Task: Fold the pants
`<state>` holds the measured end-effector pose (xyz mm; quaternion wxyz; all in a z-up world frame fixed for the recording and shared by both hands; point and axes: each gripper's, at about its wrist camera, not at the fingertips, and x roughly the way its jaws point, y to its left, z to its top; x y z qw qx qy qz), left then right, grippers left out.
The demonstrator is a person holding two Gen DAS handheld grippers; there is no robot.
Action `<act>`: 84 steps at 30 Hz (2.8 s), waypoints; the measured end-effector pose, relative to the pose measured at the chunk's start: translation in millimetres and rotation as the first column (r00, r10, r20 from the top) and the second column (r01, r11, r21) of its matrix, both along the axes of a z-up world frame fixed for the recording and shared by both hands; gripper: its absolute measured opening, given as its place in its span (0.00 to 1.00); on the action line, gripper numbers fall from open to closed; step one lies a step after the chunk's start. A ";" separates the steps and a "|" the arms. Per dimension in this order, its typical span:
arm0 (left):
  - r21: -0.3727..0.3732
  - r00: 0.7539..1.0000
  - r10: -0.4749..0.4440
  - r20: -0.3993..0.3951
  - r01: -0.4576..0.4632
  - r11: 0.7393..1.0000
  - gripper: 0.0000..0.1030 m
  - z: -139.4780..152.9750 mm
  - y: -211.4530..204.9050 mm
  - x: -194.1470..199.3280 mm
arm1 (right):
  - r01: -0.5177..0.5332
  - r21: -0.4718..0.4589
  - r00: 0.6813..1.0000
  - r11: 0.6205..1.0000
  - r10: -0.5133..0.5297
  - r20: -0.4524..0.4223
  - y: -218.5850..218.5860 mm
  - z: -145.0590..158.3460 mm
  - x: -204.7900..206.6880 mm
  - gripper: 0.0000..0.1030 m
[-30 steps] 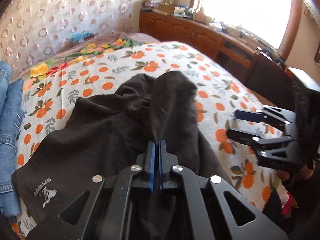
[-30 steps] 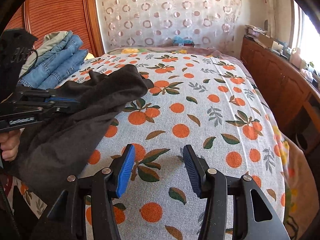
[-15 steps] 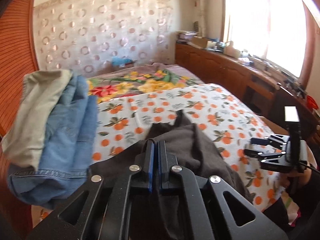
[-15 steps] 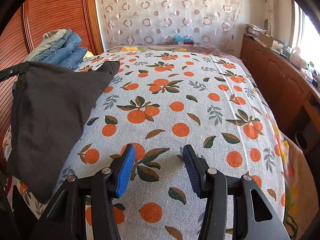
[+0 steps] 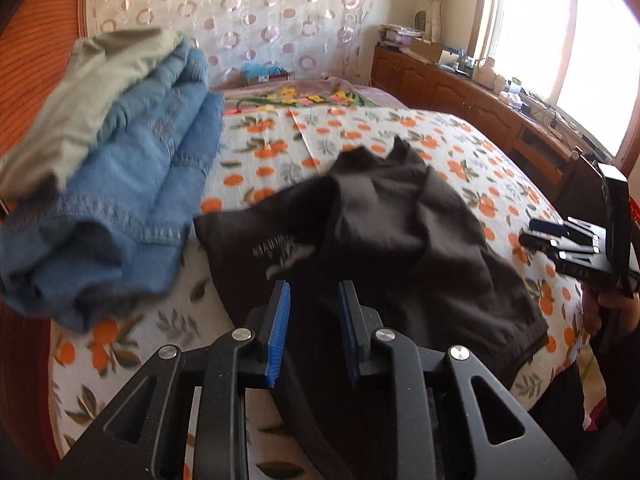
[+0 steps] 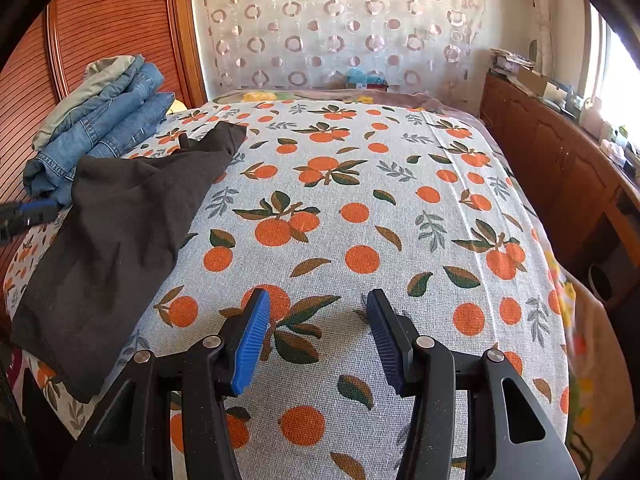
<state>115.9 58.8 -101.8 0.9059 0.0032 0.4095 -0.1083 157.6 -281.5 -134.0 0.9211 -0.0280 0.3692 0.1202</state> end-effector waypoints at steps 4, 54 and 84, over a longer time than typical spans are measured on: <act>-0.041 1.000 -0.007 -0.029 0.006 0.999 0.25 -11.1 -2.9 -23.1 | 0.001 -0.002 1.000 1.000 -0.001 0.000 0.6 0.0 -0.2 0.51; -0.080 0.999 -0.045 0.024 0.047 0.996 0.07 13.1 -6.3 -113.7 | -0.251 0.041 0.968 0.967 0.251 0.012 64.2 24.4 -86.5 0.51; -0.096 1.000 0.015 -0.007 -0.016 0.995 0.44 1.6 18.4 22.5 | -0.173 -0.003 0.985 0.985 0.173 0.018 90.0 8.9 -1.7 0.51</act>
